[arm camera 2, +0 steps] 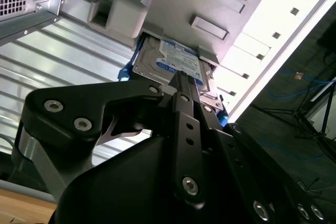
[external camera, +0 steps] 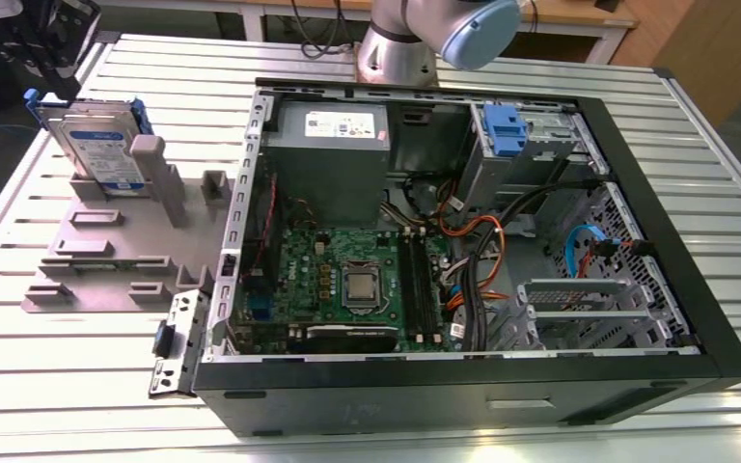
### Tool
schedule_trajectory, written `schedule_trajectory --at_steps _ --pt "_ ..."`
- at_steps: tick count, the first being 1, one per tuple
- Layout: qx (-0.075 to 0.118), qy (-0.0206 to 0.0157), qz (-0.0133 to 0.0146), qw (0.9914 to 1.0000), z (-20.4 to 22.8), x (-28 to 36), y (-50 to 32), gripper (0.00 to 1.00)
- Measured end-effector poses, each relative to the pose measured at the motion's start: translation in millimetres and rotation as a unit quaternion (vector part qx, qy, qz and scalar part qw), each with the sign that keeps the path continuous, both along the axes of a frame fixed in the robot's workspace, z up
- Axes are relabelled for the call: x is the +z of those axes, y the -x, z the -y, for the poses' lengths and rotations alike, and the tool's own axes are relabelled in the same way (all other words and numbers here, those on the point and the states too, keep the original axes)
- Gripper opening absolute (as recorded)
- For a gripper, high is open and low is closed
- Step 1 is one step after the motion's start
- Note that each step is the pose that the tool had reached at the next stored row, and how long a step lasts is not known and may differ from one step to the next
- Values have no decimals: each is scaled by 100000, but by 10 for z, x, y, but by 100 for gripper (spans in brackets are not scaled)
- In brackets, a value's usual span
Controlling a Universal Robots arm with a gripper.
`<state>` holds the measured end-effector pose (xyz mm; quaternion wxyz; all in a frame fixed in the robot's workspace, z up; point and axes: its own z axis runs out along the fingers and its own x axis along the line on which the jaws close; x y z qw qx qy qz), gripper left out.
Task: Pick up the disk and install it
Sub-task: 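Reach for the disk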
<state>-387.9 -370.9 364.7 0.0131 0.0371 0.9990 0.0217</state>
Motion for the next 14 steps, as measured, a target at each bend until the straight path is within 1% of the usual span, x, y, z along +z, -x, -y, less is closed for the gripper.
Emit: schedule_trajectory --at_steps 10,14 --pt "-1 3 -5 100000 -109 -31 118 11" --pt "3 5 -11 100000 -143 -42 165 11"
